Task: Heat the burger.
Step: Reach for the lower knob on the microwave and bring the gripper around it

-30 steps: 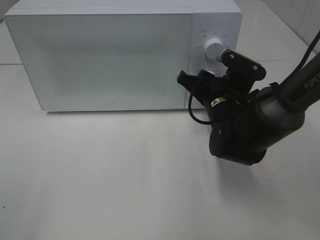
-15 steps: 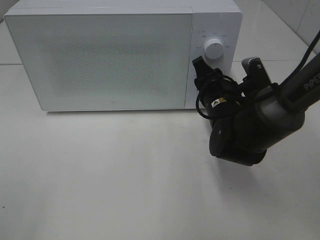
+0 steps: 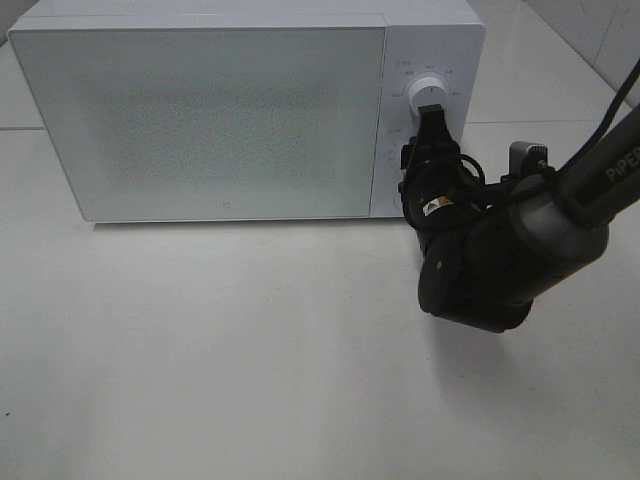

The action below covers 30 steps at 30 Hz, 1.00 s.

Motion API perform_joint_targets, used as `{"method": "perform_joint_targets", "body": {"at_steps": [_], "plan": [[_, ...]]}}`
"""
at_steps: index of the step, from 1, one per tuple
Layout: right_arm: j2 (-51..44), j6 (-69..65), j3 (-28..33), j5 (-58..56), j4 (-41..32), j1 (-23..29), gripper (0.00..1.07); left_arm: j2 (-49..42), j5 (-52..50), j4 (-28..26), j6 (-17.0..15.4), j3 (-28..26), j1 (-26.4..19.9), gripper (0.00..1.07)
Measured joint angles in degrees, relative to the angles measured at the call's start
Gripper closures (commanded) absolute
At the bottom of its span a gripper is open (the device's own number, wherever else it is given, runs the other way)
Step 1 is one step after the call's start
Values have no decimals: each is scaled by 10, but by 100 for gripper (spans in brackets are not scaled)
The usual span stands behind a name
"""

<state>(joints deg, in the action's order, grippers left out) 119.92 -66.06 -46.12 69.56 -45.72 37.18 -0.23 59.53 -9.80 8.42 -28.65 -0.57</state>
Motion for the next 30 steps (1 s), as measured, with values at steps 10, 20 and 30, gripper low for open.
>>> {"method": "perform_joint_targets", "body": {"at_steps": [10,20,30], "plan": [[0,-134,0,-2,-5,1,99,0,0,0,0,0,0,10],[0,-148,0,-2,-5,1,97,0,0,0,0,0,0,10],[0,-132,0,-2,-6,1,88,0,0,0,0,0,0,10]]}}
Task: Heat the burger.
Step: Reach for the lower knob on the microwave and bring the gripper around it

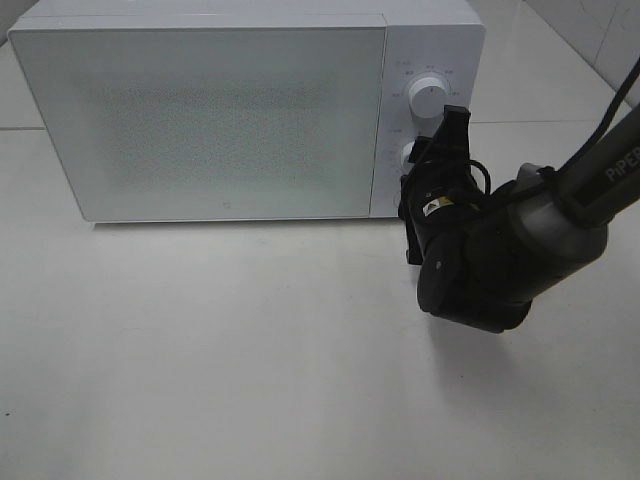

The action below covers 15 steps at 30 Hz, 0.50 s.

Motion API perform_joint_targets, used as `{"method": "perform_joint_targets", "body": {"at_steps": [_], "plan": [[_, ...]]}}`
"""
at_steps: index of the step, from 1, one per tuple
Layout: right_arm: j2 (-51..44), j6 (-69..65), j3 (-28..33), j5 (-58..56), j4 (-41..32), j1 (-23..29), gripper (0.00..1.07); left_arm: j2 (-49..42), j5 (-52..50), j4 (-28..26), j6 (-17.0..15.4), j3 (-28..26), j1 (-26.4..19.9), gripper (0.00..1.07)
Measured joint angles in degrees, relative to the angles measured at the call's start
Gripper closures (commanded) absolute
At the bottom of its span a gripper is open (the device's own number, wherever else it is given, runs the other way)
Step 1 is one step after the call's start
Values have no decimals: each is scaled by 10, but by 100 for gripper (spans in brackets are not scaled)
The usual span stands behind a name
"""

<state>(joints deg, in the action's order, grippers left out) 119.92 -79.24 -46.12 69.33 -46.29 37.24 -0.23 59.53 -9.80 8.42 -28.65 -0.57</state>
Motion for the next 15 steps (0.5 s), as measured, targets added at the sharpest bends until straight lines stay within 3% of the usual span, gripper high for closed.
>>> {"method": "perform_joint_targets", "body": {"at_steps": [15], "plan": [[0,35,1,0,1,0,67,0,0,0,0,0,0,10]]}}
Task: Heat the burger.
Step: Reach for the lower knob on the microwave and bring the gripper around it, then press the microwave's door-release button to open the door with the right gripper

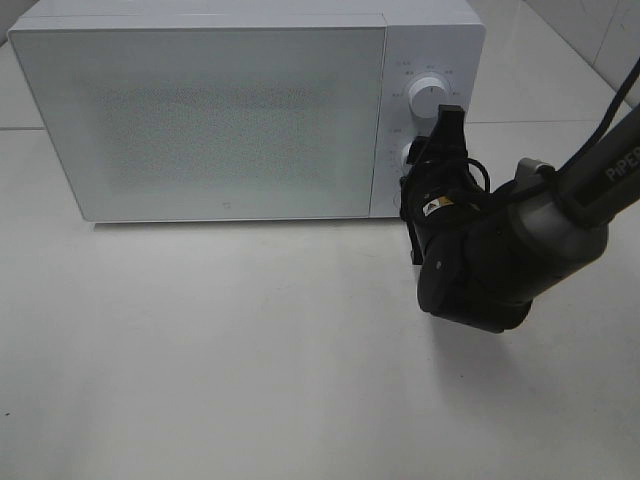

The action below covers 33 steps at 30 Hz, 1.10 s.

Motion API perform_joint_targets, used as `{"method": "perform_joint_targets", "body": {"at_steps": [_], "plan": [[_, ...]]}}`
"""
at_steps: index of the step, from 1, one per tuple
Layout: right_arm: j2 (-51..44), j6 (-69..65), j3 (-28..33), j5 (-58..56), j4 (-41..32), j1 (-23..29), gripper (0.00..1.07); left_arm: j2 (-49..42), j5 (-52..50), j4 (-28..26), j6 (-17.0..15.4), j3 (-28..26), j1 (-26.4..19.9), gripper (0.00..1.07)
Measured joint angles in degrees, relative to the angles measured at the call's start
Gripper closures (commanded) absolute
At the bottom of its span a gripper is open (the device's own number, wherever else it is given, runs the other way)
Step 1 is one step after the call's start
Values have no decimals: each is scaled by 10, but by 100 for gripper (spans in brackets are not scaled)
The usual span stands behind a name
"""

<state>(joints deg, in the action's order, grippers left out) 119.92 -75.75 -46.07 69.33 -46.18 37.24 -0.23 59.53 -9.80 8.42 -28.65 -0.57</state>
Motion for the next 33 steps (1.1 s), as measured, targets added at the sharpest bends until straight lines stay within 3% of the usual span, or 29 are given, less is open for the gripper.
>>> {"method": "perform_joint_targets", "body": {"at_steps": [1,9,11,26,31,33], "plan": [[0,0,0,0,0,0,67,0,0,0,0,0,0,10],[-4,14,19,2,20,-2,36,0,0,0,0,0,0,10],[-11,14,28,2,28,-2,33,0,0,0,0,0,0,10],[-104,78,136,-23,111,-3,33,0,0,0,0,0,0,10],[-183,201,164,-129,148,-5,33,0,0,0,0,0,0,10],[-233,315,166,-222,150,-5,33,0,0,0,0,0,0,10]]}}
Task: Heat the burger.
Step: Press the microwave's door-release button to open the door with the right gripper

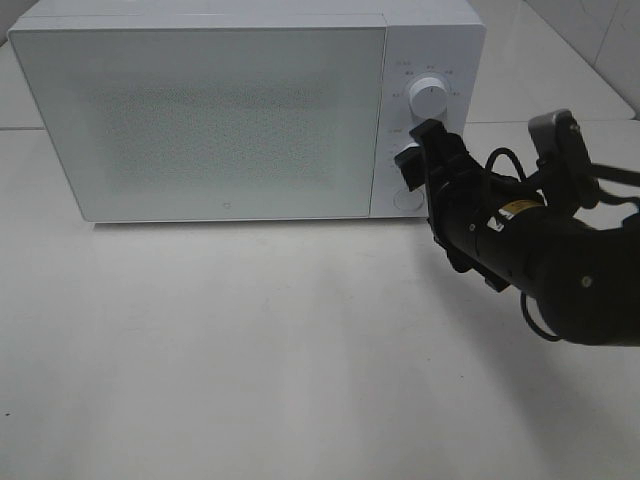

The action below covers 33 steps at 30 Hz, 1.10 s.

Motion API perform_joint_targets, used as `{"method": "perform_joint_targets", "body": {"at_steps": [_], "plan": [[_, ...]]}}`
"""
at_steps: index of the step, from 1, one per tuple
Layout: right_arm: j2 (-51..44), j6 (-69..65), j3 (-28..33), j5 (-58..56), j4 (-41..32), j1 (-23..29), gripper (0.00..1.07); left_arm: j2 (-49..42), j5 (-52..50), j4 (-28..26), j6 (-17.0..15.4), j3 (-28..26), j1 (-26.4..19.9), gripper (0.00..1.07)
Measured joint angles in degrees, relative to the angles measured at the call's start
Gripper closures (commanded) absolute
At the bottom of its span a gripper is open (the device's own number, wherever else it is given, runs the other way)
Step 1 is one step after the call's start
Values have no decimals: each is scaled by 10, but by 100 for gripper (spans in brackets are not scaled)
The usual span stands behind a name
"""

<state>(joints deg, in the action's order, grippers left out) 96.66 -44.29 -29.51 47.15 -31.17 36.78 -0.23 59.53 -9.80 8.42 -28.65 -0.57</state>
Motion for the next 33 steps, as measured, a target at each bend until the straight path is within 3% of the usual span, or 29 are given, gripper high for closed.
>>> {"method": "perform_joint_targets", "body": {"at_steps": [6,16,20,22,33], "plan": [[-69,189,1,-145,1,-9,33,0,0,0,0,0,0,10],[-152,472,-20,-472,33,-93,33,0,0,0,0,0,0,10],[-164,486,-49,-579,81,-109,33,0,0,0,0,0,0,10],[-191,477,-84,-692,161,-114,33,0,0,0,0,0,0,10],[-316,443,-111,-869,246,-114,33,0,0,0,0,0,0,10]]}}
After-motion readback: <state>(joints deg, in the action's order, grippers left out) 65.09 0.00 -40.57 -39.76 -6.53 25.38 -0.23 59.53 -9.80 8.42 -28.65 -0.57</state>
